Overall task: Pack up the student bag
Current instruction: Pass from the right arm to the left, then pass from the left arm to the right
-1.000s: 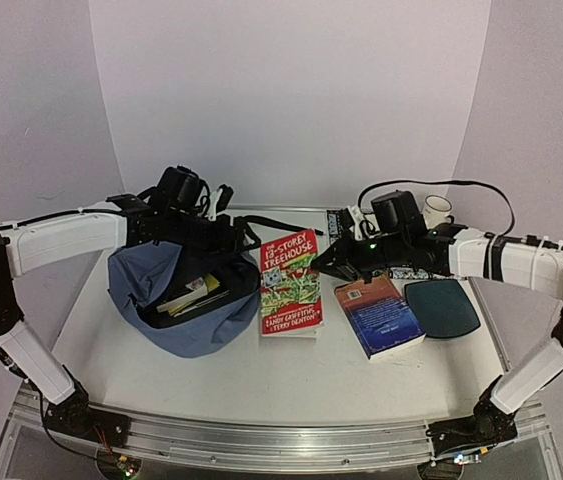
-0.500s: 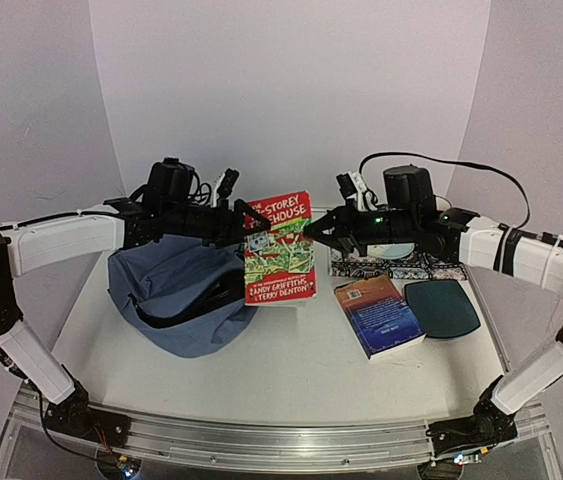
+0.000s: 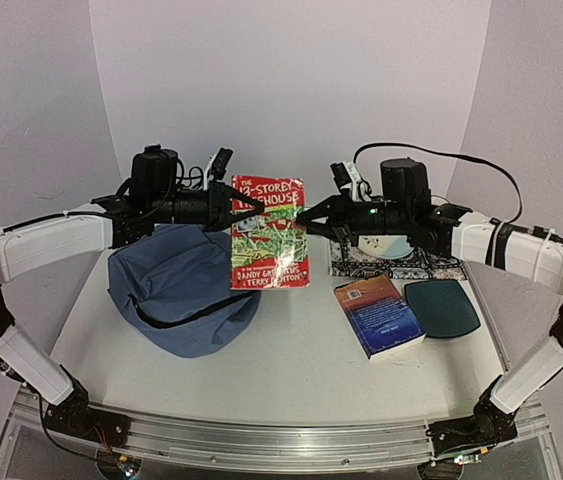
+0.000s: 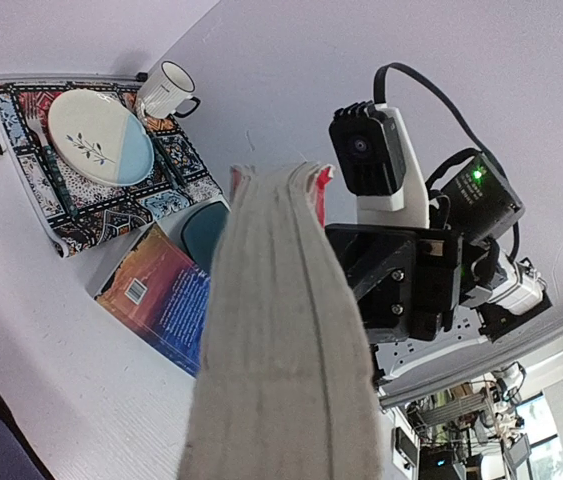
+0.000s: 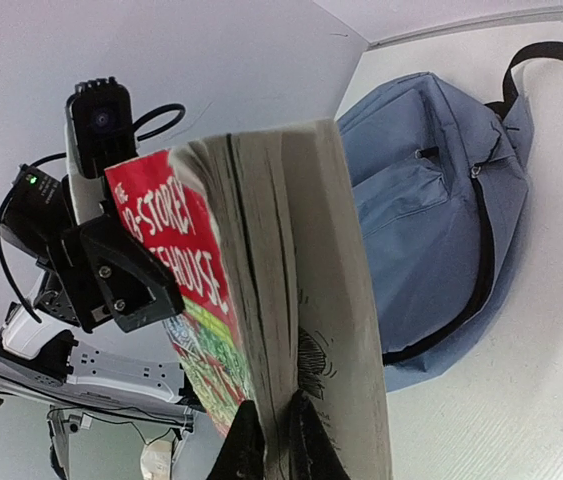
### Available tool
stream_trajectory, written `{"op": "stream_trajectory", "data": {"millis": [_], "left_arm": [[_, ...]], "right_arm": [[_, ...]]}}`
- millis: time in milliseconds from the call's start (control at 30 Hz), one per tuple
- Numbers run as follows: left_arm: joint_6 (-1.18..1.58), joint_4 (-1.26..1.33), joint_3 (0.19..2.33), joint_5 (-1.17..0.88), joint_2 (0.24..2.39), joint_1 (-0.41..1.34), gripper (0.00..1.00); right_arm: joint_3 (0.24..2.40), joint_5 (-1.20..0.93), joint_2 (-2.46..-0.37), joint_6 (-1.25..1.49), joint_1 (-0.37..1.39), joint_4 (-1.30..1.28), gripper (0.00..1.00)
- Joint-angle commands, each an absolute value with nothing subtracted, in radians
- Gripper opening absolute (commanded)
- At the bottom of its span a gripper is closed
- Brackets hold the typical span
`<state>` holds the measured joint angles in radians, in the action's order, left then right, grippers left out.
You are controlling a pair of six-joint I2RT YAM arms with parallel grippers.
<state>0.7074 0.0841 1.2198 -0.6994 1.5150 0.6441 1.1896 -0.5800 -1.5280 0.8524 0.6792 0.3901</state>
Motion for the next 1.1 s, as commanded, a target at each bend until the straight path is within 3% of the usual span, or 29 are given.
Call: {"op": "stream_trajectory", "data": {"millis": [0,33,300,367,400,567,700,1067], "left_arm": [[0.747,0.174,1.218,-0.686,1.444,0.639,0.0],[0.752,0.176,1.216,-0.671,1.438,0.637,0.0],[0.856,0.224,1.152,-0.362,1.343,0.623,0.0],[0.875,0.25,1.139,-0.324,1.336,0.623,0.0],[0.905,0.281,1.126,-0.282,1.328,0.622,0.0],[0.967,0.37,1.1,-0.172,1.325,0.621,0.0],[1.008,0.416,1.091,-0.132,1.331,0.621,0.0],[1.11,0.554,1.069,-0.118,1.35,0.621,0.0]], "right_arm": [[1.245,-0.565,-1.542,0.841,0.681,0.476,0.0],[1.241,-0.554,-1.541,0.841,0.681,0.477,0.02],[1.133,-0.421,-1.496,0.926,0.683,0.589,0.55],[1.111,-0.417,-1.495,0.95,0.684,0.621,0.59],[1.085,-0.408,-1.497,0.986,0.687,0.69,0.68],[1.026,-0.379,-1.503,1.066,0.704,0.828,0.9],[1.025,-0.374,-1.521,1.094,0.723,0.884,0.98],[1.127,-0.401,-1.655,1.172,0.778,1.045,0.98]]}}
